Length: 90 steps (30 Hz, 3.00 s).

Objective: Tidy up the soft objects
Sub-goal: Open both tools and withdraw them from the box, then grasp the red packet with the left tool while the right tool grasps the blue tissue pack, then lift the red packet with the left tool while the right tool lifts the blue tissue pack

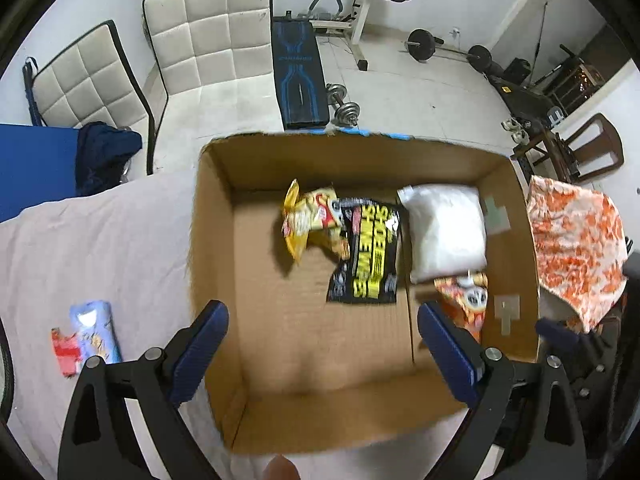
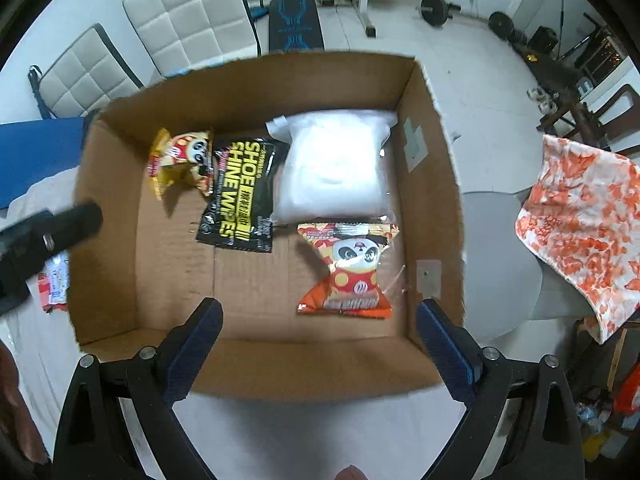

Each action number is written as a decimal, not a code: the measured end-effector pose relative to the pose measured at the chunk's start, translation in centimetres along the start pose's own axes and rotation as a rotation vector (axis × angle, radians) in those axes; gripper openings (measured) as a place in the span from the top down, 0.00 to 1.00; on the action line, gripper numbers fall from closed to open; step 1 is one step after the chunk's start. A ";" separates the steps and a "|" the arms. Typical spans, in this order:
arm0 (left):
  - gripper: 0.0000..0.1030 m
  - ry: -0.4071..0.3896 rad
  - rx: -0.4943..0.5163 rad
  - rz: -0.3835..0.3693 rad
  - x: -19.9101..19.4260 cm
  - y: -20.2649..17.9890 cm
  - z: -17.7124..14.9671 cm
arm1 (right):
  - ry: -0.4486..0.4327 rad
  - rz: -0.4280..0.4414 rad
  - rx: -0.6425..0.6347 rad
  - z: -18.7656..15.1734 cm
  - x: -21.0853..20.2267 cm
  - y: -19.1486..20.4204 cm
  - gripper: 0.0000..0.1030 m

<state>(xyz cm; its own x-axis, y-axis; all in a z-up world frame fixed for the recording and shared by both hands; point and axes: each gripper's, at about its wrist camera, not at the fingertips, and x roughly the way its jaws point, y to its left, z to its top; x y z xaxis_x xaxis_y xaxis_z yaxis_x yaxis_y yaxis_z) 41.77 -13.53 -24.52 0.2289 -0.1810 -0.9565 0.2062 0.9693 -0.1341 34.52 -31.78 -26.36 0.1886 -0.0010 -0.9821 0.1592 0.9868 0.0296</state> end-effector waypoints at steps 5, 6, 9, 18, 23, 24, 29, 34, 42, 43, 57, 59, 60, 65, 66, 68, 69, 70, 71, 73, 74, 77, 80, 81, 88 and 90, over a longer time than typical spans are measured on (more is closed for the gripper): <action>0.06 -0.065 -0.003 0.009 -3.3 -0.1 -2.7 | -0.070 -0.015 -0.003 -2.0 -3.8 0.3 0.04; 0.06 -0.082 -0.004 0.012 -4.2 -0.1 -3.3 | -0.080 -0.015 -0.004 -2.4 -4.6 0.5 0.04; 0.06 -0.137 -0.001 0.015 -6.7 -0.2 -4.7 | -0.109 -0.002 0.007 -3.8 -7.2 0.4 0.04; 0.06 -0.226 0.037 0.003 -12.4 -0.4 -7.5 | -0.182 -0.002 0.051 -6.8 -12.9 0.4 0.04; 0.06 -0.225 0.019 -0.025 -13.5 0.9 -8.1 | -0.198 0.005 0.052 -7.5 -15.0 1.8 0.04; 0.06 -0.224 0.013 -0.028 -13.7 1.4 -8.1 | -0.199 0.007 0.049 -7.6 -15.3 2.3 0.04; 0.06 -0.222 -0.037 -0.015 -14.7 5.6 -8.4 | -0.183 0.049 0.034 -7.5 -15.6 5.9 0.04; 0.06 -0.209 -0.128 0.048 -15.2 13.3 -9.1 | -0.141 0.136 -0.019 -6.7 -14.2 13.3 0.04; 0.06 -0.112 -0.377 0.208 -11.6 30.2 -12.0 | 0.065 0.266 -0.169 -4.0 -4.5 30.1 0.04; 0.06 -0.090 -0.394 0.224 -10.8 31.6 -12.4 | 0.099 0.272 -0.177 -3.4 -2.5 32.3 0.04; 0.06 0.121 -0.198 0.202 1.7 39.5 -13.6 | 0.317 0.170 -0.187 -0.1 15.4 44.9 0.13; 0.06 0.134 -0.127 0.161 2.5 39.1 -12.9 | 0.325 0.129 -0.223 -0.2 15.3 44.7 0.31; 0.06 0.138 -0.093 0.149 2.9 38.8 -12.5 | 0.341 0.112 -0.230 -0.3 15.2 44.2 0.32; 0.06 0.177 0.254 0.168 5.4 35.3 -10.5 | 0.358 0.026 -0.268 -0.6 14.6 41.3 0.31; 0.06 0.204 0.307 0.152 6.1 34.7 -10.4 | 0.363 0.021 -0.269 -0.7 14.6 40.8 0.31; 0.06 0.260 0.393 0.130 7.4 33.7 -10.2 | 0.367 0.024 -0.261 -0.9 14.5 40.2 0.31; 0.06 0.292 0.429 0.115 8.0 33.3 -10.2 | 0.370 0.028 -0.263 -1.1 14.6 40.1 0.31; 0.06 0.319 0.463 0.113 8.6 32.8 -10.3 | 0.375 0.028 -0.266 -1.1 14.7 40.1 0.31; 0.06 0.349 0.490 0.129 9.3 32.6 -10.4 | 0.379 0.027 -0.263 -1.2 14.8 40.0 0.31; 0.06 0.371 0.526 0.162 10.4 32.1 -10.5 | 0.382 0.028 -0.261 -1.6 15.0 40.0 0.31; 0.06 0.375 0.540 0.166 10.9 31.8 -10.5 | 0.386 0.028 -0.259 -1.6 15.1 39.8 0.31; 0.11 0.361 0.510 0.158 11.4 31.6 -10.5 | 0.391 0.026 -0.256 -1.5 15.5 39.6 0.31; 0.21 0.326 0.379 0.136 11.0 32.4 -10.3 | 0.393 0.028 -0.248 -2.1 15.5 39.9 0.33; 0.27 0.317 0.321 0.134 10.7 32.8 -10.3 | 0.396 0.032 -0.244 -2.3 15.5 39.8 0.35; 0.36 0.434 -0.301 -0.029 10.1 36.1 -13.4 | 0.417 0.072 -0.220 -3.7 15.6 38.9 0.36; 0.36 0.448 -0.365 -0.072 10.1 36.2 -14.3 | 0.424 0.079 -0.222 -3.9 15.7 38.8 0.36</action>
<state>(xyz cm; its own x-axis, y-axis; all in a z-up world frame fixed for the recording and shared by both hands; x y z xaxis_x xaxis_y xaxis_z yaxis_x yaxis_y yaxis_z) 37.91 22.08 -42.74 -0.2143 -0.2372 -0.9475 -0.1531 0.9662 -0.2073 39.93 7.16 -41.33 -0.2274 0.0961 -0.9691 -0.0587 0.9920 0.1121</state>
